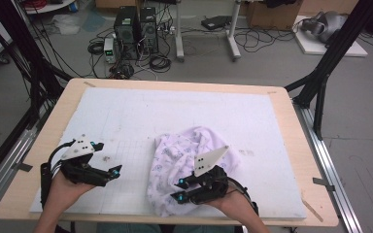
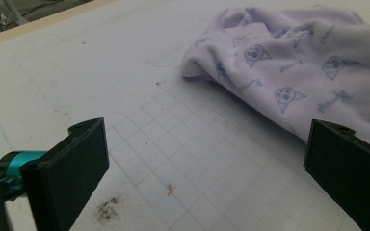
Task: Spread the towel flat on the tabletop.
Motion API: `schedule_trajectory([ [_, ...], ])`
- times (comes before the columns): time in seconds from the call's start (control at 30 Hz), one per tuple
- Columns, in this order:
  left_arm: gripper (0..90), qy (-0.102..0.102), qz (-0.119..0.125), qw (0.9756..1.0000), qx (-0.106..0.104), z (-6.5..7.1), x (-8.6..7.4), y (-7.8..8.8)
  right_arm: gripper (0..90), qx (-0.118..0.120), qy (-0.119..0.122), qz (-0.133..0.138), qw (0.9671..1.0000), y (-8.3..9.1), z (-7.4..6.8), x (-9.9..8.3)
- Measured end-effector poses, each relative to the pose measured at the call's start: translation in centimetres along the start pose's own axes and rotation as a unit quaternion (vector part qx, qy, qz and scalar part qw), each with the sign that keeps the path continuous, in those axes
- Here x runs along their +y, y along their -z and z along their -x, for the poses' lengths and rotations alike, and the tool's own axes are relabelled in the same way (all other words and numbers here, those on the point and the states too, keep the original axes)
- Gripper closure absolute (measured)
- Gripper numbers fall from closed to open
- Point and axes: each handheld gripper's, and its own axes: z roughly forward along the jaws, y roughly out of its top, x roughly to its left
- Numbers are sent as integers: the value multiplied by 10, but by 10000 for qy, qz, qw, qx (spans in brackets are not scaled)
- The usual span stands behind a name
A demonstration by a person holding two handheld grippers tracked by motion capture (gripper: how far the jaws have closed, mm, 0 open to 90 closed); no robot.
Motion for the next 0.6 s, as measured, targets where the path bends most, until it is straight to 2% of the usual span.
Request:
schedule_trajectory([
  [0.03, 24, -31, -29, 10000, -68, 2, 2, -6, 530, -62, -71, 109, 9999, 8, 3, -1],
  [0.07, 26, -31, -29, 10000, -68, 2, 2, -6, 530, -62, -71, 109, 9999, 8, 3, -1],
  [0.1, 40, -43, -56, 9998, -204, 4, 4, -14, 479, -348, -165, 271, 9989, 22, 10, -4],
  [0.13, 55, -43, -56, 9998, -204, 4, 4, -14, 479, -348, -165, 271, 9989, 22, 10, -4],
  [0.17, 70, -60, -51, 9994, -334, 7, 7, -23, 454, -785, -283, 243, 9962, 36, 19, -9],
  [0.2, 72, -60, -51, 9994, -334, 7, 7, -23, 449, -1002, -294, 179, 9944, 41, 25, -13],
  [0.23, 73, -104, -71, 9991, -407, 9, 9, -30, 442, -1194, -344, 114, 9922, 45, 29, -17],
  [0.27, 77, -104, -71, 9991, -407, 9, 9, -30, 442, -1194, -344, 114, 9922, 45, 29, -17],
  [0.3, 84, -166, -28, 9988, -463, 13, 12, -38, 429, -1473, -436, 29, 9881, 52, 39, -26],
  [0.33, 91, -166, -28, 9988, -463, 13, 12, -38, 429, -1473, -436, 29, 9881, 52, 39, -26],
  [0.37, 105, -241, -11, 9982, -541, 16, 14, -46, 428, -1621, -549, -33, 9852, 55, 46, -34],
  [0.4, 115, -241, -11, 9982, -541, 16, 14, -46, 428, -1621, -549, -33, 9852, 55, 46, -34],
  [0.43, 129, -282, 1, 9977, -618, 19, 16, -54, 428, -1809, -607, -124, 9815, 57, 53, -42],
  [0.47, 140, -282, 1, 9977, -618, 19, 16, -54, 428, -1809, -607, -124, 9815, 57, 53, -42],
  [0.5, 169, -342, -30, 9966, -744, 23, 18, -64, 428, -1932, -683, -229, 9785, 55, 58, -50],
  [0.53, 208, -342, -30, 9966, -744, 23, 18, -64, 428, -1932, -683, -229, 9785, 55, 58, -50],
  [0.57, 265, -461, -86, 9952, -863, 26, 18, -73, 428, -1964, -741, -300, 9773, 52, 61, -58],
  [0.6, 280, -461, -86, 9952, -863, 26, 18, -73, 428, -1964, -741, -300, 9773, 52, 61, -58],
])
